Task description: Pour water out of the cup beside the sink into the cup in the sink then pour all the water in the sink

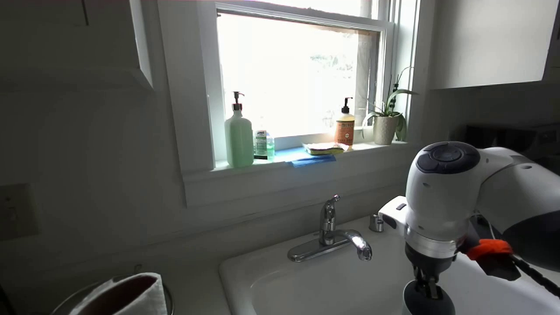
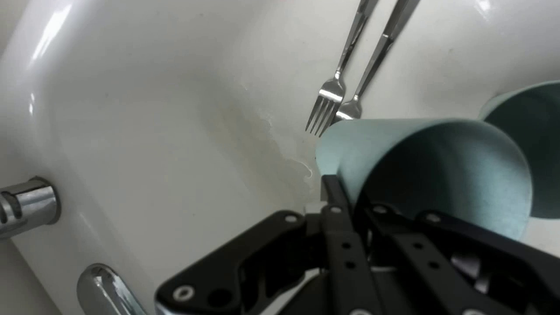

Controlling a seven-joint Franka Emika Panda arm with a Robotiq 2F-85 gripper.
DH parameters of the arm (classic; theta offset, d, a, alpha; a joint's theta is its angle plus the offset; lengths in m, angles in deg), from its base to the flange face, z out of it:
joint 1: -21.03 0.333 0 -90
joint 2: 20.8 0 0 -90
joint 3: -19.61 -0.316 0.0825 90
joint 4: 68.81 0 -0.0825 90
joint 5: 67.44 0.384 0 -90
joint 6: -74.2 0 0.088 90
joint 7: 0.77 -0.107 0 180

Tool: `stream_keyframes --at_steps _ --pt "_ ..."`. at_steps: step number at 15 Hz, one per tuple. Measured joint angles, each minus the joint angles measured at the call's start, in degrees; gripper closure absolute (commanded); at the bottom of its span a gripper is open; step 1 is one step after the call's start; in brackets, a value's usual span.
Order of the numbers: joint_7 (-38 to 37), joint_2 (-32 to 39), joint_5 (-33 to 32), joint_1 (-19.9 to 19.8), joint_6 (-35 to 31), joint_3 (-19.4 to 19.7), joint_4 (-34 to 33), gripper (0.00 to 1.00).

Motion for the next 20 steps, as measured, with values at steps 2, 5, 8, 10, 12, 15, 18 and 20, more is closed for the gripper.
stream_keyframes --at_steps 2,5,8,10,12,15,18,20 --pt "-4.40 0.00 -4.11 0.55 0.11 -0.12 0.00 0.99" --pt "-9.21 0.00 -8.87 1.15 0.89 -0.66 0.04 0.99" --pt "-13.39 0.00 -12.89 1.85 3.26 -1.66 0.49 0.99" --pt "-16.14 0.00 -15.21 2.33 5.29 -2.61 1.02 0.96" --pt "-17.46 0.00 -15.87 2.75 6.42 -3.17 1.40 0.96" --pt "-17.56 0.00 -15.93 2.77 6.62 -3.30 1.39 0.99" --pt "-18.53 0.01 -17.39 2.84 8.32 -3.84 1.38 0.99" --pt "-21.58 0.01 -20.75 3.45 11.58 -4.79 1.40 0.99"
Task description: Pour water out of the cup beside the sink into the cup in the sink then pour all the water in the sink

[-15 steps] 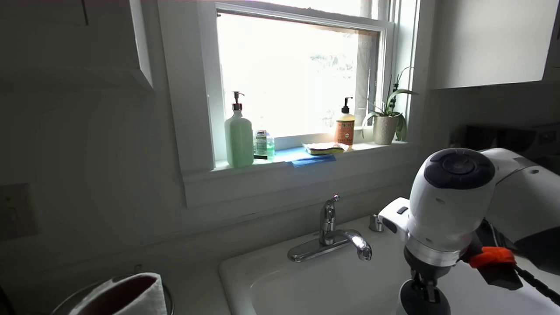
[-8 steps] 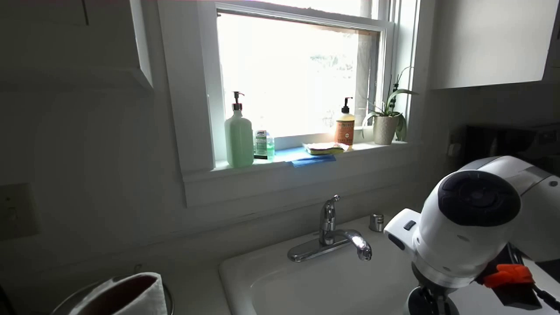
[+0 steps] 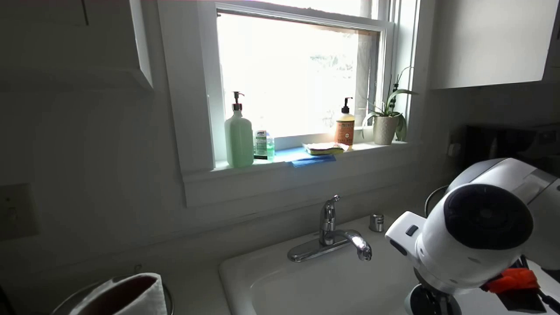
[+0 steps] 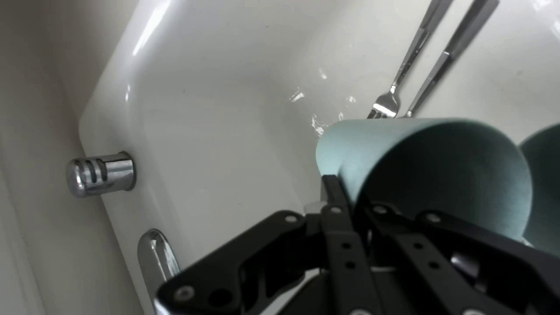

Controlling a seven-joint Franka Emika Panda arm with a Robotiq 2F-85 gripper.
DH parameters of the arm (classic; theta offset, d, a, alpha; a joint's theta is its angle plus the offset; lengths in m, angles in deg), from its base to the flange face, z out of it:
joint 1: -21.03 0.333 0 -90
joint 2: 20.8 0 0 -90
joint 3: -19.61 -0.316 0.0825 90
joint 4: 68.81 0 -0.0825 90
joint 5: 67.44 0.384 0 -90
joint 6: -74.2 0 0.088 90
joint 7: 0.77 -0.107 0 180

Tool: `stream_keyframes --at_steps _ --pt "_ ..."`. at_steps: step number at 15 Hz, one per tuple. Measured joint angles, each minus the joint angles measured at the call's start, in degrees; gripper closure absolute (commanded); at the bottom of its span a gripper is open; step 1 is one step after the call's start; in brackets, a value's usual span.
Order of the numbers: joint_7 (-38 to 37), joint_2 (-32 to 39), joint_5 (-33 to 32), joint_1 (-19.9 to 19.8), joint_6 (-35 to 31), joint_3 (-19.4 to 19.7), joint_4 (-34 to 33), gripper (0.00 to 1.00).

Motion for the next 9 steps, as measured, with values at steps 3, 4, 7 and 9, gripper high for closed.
stream_keyframes --at_steps 3,4,7,9 --pt "-4.55 0.00 -3.88 1.23 5.28 -1.95 0.16 0.99" --pt "-5.59 0.01 -4.45 1.55 6.61 -2.59 0.28 0.99" --pt "-8.32 0.05 -6.08 2.17 9.39 -4.26 0.93 0.99" --pt "-10.35 0.06 -7.18 2.53 11.29 -5.29 1.44 0.99"
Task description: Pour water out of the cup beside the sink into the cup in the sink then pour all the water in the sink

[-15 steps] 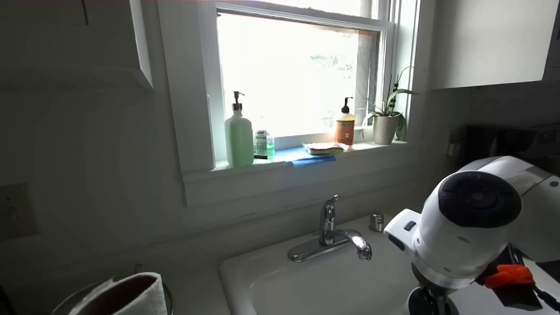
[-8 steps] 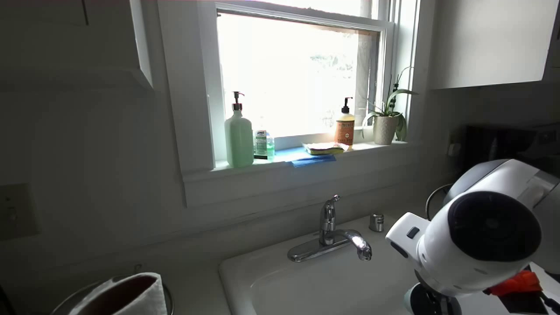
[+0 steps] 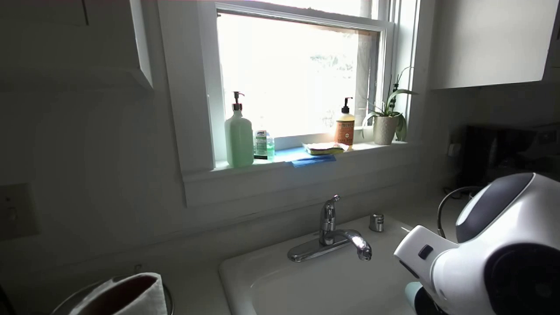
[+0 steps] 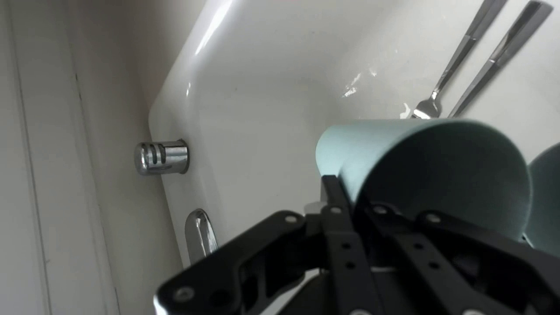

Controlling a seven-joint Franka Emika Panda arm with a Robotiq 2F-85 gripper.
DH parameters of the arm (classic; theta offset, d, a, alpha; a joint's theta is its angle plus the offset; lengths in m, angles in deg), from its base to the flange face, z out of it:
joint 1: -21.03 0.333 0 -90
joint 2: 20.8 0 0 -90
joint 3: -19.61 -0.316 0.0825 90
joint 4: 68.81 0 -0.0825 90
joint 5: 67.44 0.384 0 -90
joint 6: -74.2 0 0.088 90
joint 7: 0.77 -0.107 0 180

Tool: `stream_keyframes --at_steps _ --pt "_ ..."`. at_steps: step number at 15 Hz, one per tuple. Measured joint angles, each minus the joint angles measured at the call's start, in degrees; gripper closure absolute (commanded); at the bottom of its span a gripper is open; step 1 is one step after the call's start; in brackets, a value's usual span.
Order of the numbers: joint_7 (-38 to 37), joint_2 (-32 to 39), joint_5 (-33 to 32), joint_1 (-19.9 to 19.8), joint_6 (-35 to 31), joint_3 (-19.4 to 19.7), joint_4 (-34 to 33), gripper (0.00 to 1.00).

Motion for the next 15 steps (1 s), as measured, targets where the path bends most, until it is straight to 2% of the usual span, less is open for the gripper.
stream_keyframes --at_steps 15 --pt "-12.96 3.52 -7.29 2.99 12.69 -5.02 0.18 0.99"
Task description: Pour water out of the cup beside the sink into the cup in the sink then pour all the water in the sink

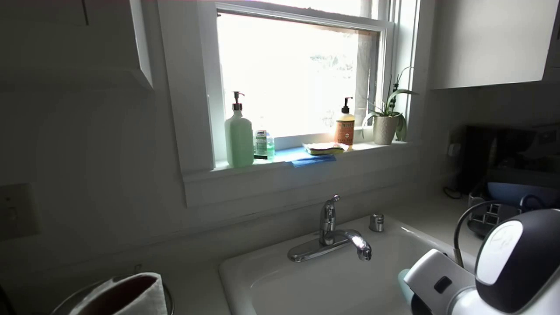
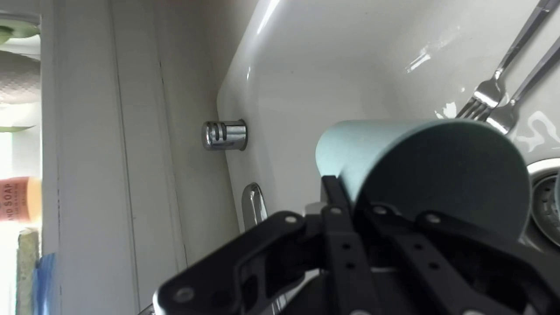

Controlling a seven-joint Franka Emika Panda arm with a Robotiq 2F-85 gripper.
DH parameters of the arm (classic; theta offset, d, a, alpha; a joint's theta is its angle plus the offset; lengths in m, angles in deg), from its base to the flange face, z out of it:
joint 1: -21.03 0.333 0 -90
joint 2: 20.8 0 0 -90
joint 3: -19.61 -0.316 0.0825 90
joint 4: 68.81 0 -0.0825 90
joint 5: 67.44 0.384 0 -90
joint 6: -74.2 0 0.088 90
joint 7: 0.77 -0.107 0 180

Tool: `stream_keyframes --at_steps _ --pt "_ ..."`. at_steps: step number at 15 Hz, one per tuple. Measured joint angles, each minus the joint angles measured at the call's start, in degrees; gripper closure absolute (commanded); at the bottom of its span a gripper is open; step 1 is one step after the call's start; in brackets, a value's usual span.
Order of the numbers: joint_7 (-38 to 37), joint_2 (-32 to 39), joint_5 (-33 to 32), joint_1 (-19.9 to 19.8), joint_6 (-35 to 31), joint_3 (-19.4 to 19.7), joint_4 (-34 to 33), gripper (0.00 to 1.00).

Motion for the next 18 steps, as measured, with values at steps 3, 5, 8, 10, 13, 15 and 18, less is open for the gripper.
stream_keyframes --at_steps 3,5,8,10,13,15,18 --pt "-1.82 0.65 -0.94 0.48 1.64 -0.72 0.00 0.99" --pt "-2.76 0.99 -1.18 0.87 2.90 -1.22 0.00 0.99" --pt "-4.10 1.33 -1.40 1.55 5.01 -1.92 0.00 0.99" --pt "-4.79 1.47 -1.48 2.00 6.55 -2.37 0.00 0.99" --pt "-5.85 1.71 -2.12 2.36 8.45 -2.94 0.00 0.99" --pt "-6.45 1.98 -2.58 2.66 9.50 -3.05 0.00 0.99" --pt "-7.12 2.38 -2.92 2.77 10.83 -3.47 0.00 0.99"
